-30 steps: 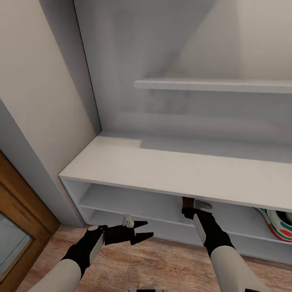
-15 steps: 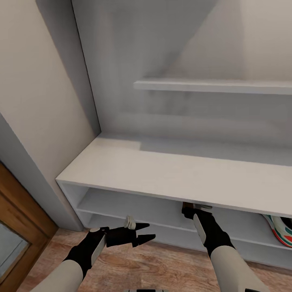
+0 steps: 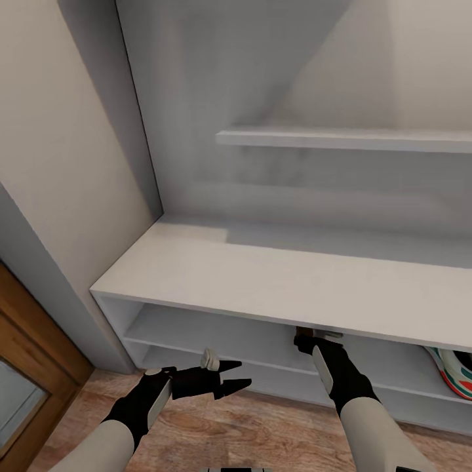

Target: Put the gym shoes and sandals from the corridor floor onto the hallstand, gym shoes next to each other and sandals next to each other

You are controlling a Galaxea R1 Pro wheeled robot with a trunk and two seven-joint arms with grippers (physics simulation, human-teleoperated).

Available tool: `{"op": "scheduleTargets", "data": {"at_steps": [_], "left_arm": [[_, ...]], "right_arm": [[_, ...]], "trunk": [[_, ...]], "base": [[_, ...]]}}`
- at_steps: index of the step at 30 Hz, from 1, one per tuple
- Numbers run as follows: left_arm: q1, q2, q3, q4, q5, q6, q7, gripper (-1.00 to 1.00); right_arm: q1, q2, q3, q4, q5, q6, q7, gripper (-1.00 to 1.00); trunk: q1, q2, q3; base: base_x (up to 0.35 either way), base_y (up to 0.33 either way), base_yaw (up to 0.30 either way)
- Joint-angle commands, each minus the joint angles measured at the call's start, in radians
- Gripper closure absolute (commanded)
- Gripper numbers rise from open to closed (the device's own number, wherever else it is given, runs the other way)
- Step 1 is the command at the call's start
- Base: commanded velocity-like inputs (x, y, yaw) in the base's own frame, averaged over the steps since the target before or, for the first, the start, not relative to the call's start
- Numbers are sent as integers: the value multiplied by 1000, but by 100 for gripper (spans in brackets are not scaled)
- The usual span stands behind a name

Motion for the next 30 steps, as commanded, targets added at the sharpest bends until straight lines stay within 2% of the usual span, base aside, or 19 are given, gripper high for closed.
{"op": "scheduleTargets", "data": {"at_steps": [1,10,30], "left_arm": [[0,1,-5,0,10,10,-1,-100],[0,1,-4,0,10,10,-1,-100],[0,1,-4,0,10,10,-1,-100]], "right_arm": [[0,1,-3,-2,-1,5,-2,-100],[0,1,-3,-2,-2,5,-2,-100],[0,1,-2,-7,-1,5,0,-100]], "trunk": [[0,0,-1],[0,0,-1],[0,0,-1]], "base": [[0,0,0],[-66,0,0],[-331,0,0]]}}
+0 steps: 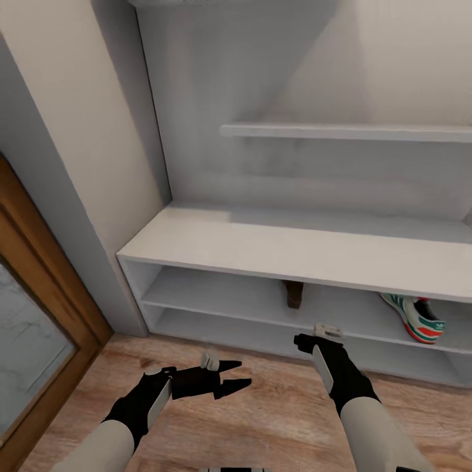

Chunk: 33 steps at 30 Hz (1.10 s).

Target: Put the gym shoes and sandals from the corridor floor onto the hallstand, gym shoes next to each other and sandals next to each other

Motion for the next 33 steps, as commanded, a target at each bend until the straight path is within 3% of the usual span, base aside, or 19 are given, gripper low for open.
{"op": "scheduleTargets", "data": {"at_steps": [1,33], "left_arm": [[0,1,-5,0,10,10,-1,-100],[0,4,-4,0,10,10,-1,-100]], "right_arm": [[0,1,-3,-5,-1,5,-1,-100],[0,1,2,-15,3,5,0,-100]], "trunk": [[-1,0,-1],[-1,0,-1]], "base": [[-343,0,0],[-313,0,0]]}}
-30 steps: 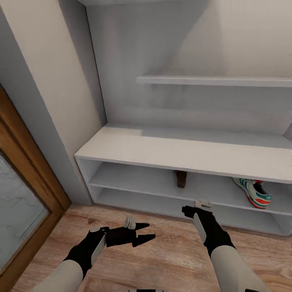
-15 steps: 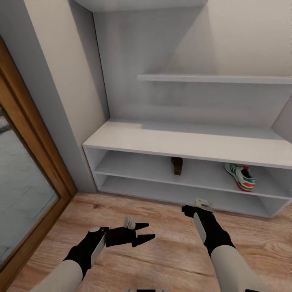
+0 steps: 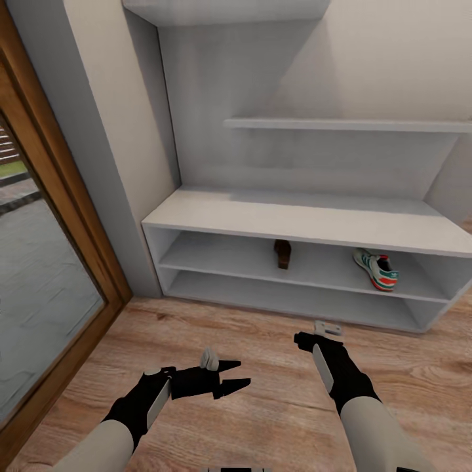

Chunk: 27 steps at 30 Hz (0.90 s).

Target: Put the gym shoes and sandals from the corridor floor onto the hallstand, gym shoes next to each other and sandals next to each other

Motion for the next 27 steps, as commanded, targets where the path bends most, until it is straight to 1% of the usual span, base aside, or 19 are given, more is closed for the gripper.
{"op": "scheduleTargets", "data": {"at_steps": [1,11,14,17,27], "left_arm": [[0,1,-5,0,10,10,-1,-100],[0,1,-5,0,10,10,-1,-100],[0,5,-4,-4,6,10,-1,-100],[0,8,-4,-4,5,10,-1,-100],[0,9,-4,-6,5,10,0,-100]], "right_arm": [[0,1,-3,-2,-1,5,-2,-100],[3,1,-3,-2,-3,5,-2,-100],[11,1,-4,13,-10,2,0,-100],[12,3,-3,12,-6,-1,1,-100],[12,3,-3,12,-5,-1,1,-100]], "trunk": [[-1,0,-1],[-1,0,-1],[-1,0,-1],[-1,0,0],[-1,0,9]], "base": [[-113,0,0],[-26,0,0],[0,0,0],[0,0,-26],[0,0,-172]]}}
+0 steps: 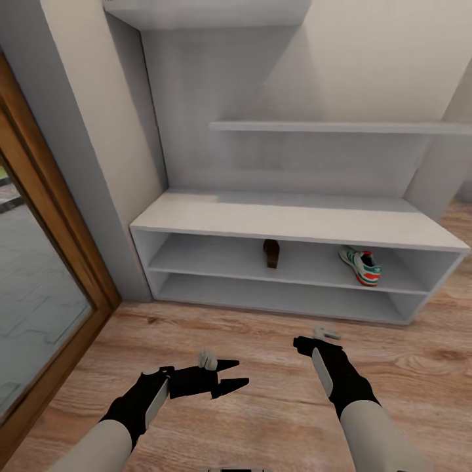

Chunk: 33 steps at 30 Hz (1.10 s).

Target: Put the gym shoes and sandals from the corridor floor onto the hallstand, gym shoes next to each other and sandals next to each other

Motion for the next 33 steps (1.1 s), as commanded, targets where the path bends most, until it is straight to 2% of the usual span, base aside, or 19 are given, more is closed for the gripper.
{"op": "scheduleTargets", "data": {"at_steps": [1,17,23,33], "left_arm": [[0,1,-5,0,10,10,-1,-100],[0,1,-4,-1,10,11,-1,-100],[0,1,-4,0,10,11,-1,-100],[0,1,-4,0,10,11,-1,-100]], "right_arm": [[0,1,-3,-2,-1,5,-2,-100],[0,1,-3,-3,-1,5,-2,-100],[0,1,-3,-2,-1,5,-2,-100],[0,1,-3,-2,-1,5,-2,-100]], "trunk": [[0,0,0],[0,0,17],[-3,1,47],[-3,1,58]], "base": [[0,0,-214],[0,0,-220],[0,0,-221],[0,0,-221]]}}
